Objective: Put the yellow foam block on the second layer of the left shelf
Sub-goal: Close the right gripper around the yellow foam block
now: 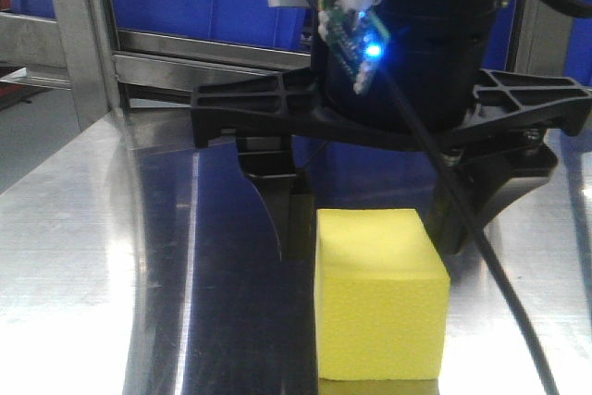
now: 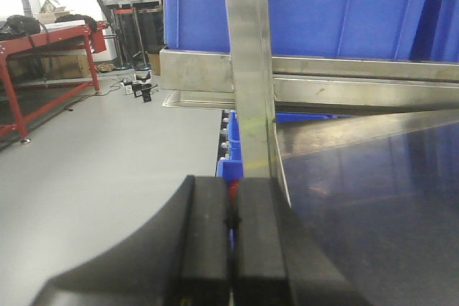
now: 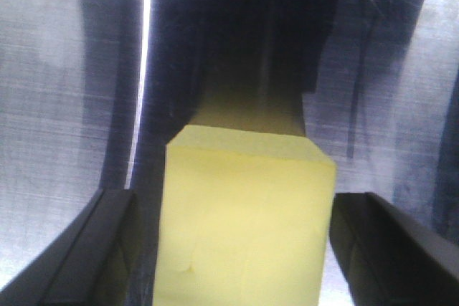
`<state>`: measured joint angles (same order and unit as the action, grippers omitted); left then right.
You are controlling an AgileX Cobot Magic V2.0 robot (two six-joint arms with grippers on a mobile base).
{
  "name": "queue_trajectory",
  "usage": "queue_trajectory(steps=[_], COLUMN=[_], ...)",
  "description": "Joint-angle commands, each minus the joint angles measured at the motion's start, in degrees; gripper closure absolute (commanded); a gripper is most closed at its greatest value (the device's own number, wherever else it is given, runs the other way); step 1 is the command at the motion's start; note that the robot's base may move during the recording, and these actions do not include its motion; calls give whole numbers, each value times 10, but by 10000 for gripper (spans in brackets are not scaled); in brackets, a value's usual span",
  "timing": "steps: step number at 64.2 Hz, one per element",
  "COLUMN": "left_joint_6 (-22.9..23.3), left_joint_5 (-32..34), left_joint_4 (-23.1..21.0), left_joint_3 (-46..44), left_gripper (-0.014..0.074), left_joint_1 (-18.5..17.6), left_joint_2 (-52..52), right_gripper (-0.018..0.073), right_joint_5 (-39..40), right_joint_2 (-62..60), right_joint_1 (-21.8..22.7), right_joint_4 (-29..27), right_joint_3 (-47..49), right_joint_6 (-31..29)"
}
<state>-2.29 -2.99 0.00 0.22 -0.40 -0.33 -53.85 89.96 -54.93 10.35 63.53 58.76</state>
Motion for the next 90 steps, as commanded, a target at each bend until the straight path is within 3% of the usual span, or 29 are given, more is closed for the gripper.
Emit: queue_trajectory(steps=[1,72,90], left_joint_6=[2,2,2], left_joint_5=[46,46,46], left_joint_4=[-6,-6,-6], left_joint_3=[15,15,15], left_gripper=[472,472,472], left_joint_1=[0,0,0], left_joint_2=[-12,-12,-12], right_gripper=[-64,-60,53], right_joint_5=[10,66,72], right_joint_2=[-19,8,8], right_joint_1=[5,15,15], right_joint_4=[18,-9,-9], right_joint_3=[16,-31,-31], right_joint_6=[1,0,0])
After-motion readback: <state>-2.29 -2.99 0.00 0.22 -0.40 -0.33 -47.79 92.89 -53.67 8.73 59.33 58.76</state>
